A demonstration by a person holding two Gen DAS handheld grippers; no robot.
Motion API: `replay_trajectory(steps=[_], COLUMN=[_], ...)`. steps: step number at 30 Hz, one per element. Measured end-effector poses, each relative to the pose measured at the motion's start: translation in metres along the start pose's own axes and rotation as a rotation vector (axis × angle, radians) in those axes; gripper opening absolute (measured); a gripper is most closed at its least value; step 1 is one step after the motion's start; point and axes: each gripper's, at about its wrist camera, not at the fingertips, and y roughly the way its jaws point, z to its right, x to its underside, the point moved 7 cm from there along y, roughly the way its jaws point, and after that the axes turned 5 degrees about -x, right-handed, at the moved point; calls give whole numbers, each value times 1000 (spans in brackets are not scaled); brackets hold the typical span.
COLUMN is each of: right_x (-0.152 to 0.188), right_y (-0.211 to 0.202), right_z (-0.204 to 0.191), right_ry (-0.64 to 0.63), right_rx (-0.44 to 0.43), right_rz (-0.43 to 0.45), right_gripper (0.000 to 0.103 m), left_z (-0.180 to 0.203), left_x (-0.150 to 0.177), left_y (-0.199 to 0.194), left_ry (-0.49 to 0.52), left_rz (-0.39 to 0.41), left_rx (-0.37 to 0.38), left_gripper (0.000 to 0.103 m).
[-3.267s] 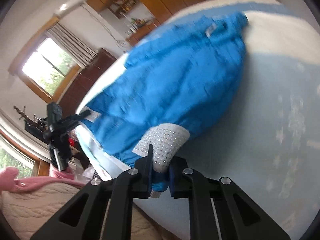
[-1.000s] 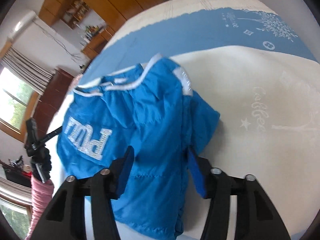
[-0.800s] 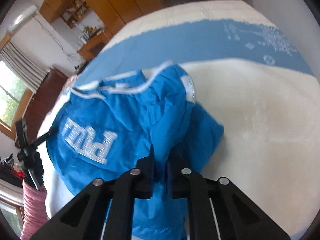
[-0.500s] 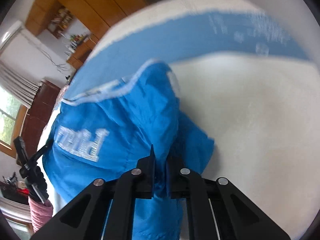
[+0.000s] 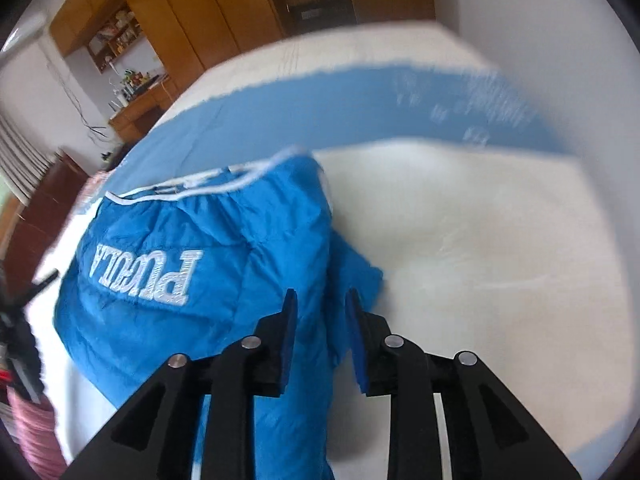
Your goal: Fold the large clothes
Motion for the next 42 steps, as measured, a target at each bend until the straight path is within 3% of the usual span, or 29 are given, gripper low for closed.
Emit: replay_trajectory(steps=[3,5,7,9,13,23,30,34,36,38,42], right_x=[7,12,17,28,35,59,56,48,56,67,74], right_y=[-7,3,17,34,58,87,77,50,53,70,86], right_z=[-45,-69,-81,-87,-80,-85,-90,-107,-119,-120,-118], right_ry=[-46,-97,-107,-73,-66,-139,-131,-154,-174,-182,-186], right_rx=[-57,-12,7,-33,-9,104,79,-3,-38,-12,11], right_rz=[29,56,62,38,56,141,136,185,151,93,80], right_gripper=[25,23,20,15,10,6,4,2,2,2,2], left_z=[50,84,108,118,112,108,101,115,125,133,133], left_x=[4,11,23,32,51,82,76,68,72,86,97], left_y=[-18,-20,-11,4,39,64,57,23,23,36,50], left_ry=[75,138,179,165,125,156,101,116,135,177,211], left_rz=[31,54,43,8,-48,-23,-66,4,-8,-38,-47], left_rx=[53,62,62,87,81,77,106,153,170,153,130], left_gripper=[21,24,24,19,11,6,4,5,7,8,8])
